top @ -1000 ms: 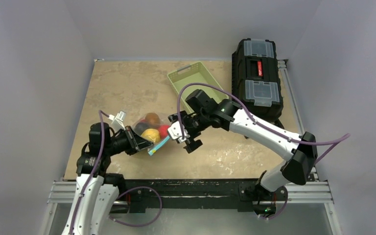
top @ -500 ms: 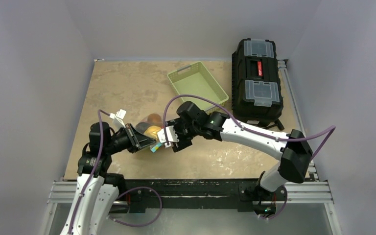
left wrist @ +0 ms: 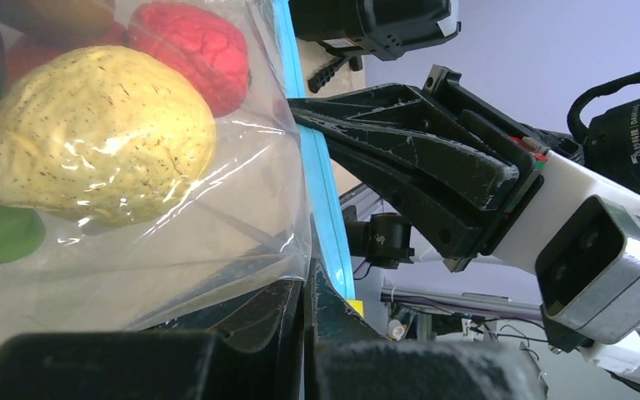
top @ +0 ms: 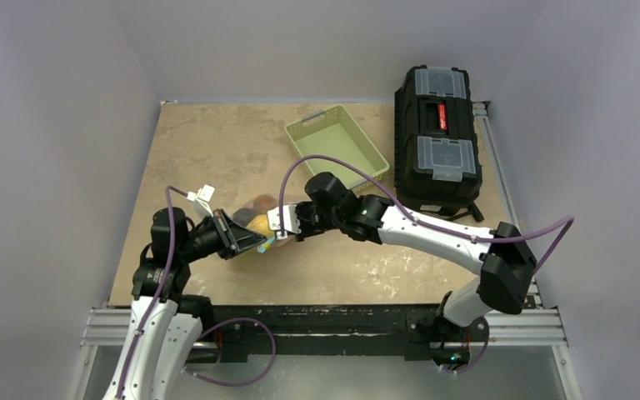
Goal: Open the zip-top bag and remove the fake food
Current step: Pick up the zipper food storage bag at the center of the board.
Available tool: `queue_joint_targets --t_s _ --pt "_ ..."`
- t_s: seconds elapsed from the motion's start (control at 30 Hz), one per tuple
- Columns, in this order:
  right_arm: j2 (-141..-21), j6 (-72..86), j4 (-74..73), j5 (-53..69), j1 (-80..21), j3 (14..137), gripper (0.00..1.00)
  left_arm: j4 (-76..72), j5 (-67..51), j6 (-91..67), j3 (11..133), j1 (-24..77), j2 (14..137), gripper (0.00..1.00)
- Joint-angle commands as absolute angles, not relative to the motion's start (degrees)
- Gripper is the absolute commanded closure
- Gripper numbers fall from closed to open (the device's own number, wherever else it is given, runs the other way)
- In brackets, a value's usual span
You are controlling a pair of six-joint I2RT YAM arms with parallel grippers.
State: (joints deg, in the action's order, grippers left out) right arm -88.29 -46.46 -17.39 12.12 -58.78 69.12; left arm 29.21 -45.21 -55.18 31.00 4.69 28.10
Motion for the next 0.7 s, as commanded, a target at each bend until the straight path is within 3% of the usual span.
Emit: queue_joint_targets --t_s 0.0,0.07,0.2,0.3,0.53,0.67 --pt "-82.89 -43.48 -15.29 14.72 -57.45 68.48 1.00 25.74 -47.34 -55.79 30.56 5.10 27.63 0.97" --pt "-81.15 -43.40 -17.68 17.90 -55.62 68.63 1.00 25.45 -47.55 -55.26 31.14 5.10 27.55 0.82" --pt "-76.69 -45.76 -24.54 27.19 -50.68 68.61 1.00 28.36 -47.83 -49.17 34.73 5.10 28.00 0.39" --pt "-73.54 -48.02 -28.81 29.93 -48.40 67.43 1.00 31.74 -47.86 -42.63 38.45 5.05 28.24 0.22" --pt "-68.62 -48.09 -33.53 33.70 -42.64 66.85 1.00 34.51 -46.81 -30.05 44.14 5.10 28.53 0.14" --pt "-67.33 -47.59 -34.39 35.05 -40.49 66.10 1.00 23.65 -49.82 -31.03 42.20 5.10 25.42 0.13"
